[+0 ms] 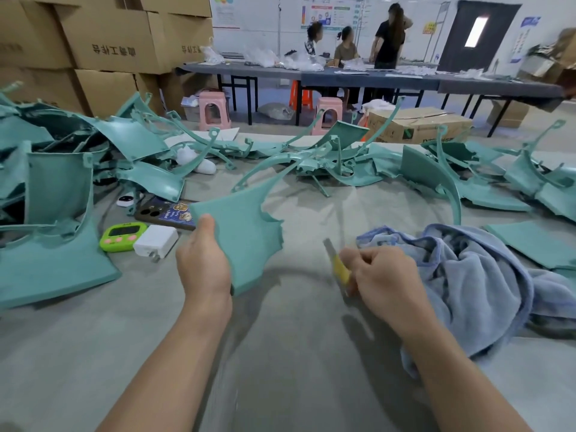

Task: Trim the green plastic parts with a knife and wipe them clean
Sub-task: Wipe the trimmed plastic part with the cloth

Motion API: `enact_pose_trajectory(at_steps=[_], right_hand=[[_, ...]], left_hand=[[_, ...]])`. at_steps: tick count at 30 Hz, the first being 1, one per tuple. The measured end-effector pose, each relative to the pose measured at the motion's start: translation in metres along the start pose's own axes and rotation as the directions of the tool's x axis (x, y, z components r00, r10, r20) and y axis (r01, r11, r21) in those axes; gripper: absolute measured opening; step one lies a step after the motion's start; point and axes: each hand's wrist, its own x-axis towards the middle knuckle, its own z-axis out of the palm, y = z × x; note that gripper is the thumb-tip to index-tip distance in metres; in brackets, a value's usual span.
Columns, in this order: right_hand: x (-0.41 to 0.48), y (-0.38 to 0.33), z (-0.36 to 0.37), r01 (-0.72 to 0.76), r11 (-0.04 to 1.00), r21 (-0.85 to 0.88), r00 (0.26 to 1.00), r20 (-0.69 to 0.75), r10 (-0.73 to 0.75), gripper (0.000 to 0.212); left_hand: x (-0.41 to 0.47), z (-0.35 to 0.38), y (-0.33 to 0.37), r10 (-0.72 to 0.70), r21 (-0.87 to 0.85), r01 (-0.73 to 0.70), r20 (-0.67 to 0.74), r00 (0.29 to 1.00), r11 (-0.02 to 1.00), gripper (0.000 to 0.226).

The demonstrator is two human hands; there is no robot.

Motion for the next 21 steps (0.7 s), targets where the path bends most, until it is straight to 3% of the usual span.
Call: enact_pose_trajectory(at_steps=[2, 3, 4, 6, 8, 9, 11, 13, 16, 19, 21], right_hand=[[0.002, 0.005, -0.009, 0.037, 0.999, -0.021, 0.977, -0.210, -0.041, 0.034], [0.003, 0.008, -0.016, 0.056, 0.995, -0.085, 0.943, -0.324, -0.081, 0.016], [0.005, 0.011, -0.023, 0.026, 0.980, -0.198, 0.920, -0.378, -0.101, 0.014], [0.011, 0.022, -0.032, -0.079, 0.868, -0.490, 0.977, -0.211, -0.030, 0.042], [0.014, 0.026, -0.038, -0.088, 0.819, -0.566, 0.996, -0.069, 0.060, 0.025], [0.013, 0.024, -0.041, -0.070, 0.853, -0.518, 0.997, -0.064, 0.044, 0.016], [0.006, 0.017, -0.043, 0.024, 0.976, -0.215, 0.975, -0.211, -0.071, 0.011], [-0.007, -0.004, -0.042, 0.205, 0.977, -0.056, 0.907, -0.363, -0.212, 0.012], [-0.032, -0.040, -0.017, 0.375, 0.925, -0.059, 0.890, -0.257, -0.377, 0.046], [-0.042, -0.058, 0.018, 0.516, 0.855, 0.044, 0.856, -0.013, -0.516, 0.034], [-0.038, -0.064, 0.030, 0.513, 0.849, 0.125, 0.852, 0.044, -0.521, 0.019]], left_hand=[[0.000, 0.000, 0.002, 0.017, -0.006, -0.017, -0.001, 1.000, 1.000, 0.031], [-0.001, 0.000, 0.001, 0.031, 0.005, -0.031, 0.015, 0.999, 1.000, 0.032], [-0.003, 0.000, 0.000, 0.051, 0.021, -0.052, 0.041, 0.998, 0.998, 0.033], [-0.006, 0.000, -0.001, 0.090, 0.067, -0.098, 0.109, 0.990, 0.993, 0.034], [-0.009, 0.000, -0.003, 0.122, 0.118, -0.143, 0.170, 0.978, 0.983, 0.033], [-0.011, 0.001, -0.006, 0.134, 0.144, -0.162, 0.190, 0.973, 0.976, 0.032], [-0.015, 0.002, -0.010, 0.144, 0.183, -0.186, 0.219, 0.965, 0.965, 0.030], [-0.019, 0.007, -0.013, 0.134, 0.162, -0.182, 0.268, 0.954, 0.970, 0.032], [-0.027, 0.014, -0.014, 0.127, 0.164, -0.190, 0.334, 0.934, 0.968, 0.038], [-0.034, 0.019, -0.018, 0.062, 0.097, -0.105, 0.373, 0.926, 0.990, 0.039], [-0.036, 0.020, -0.019, 0.062, 0.058, -0.089, 0.362, 0.930, 0.994, 0.041]])
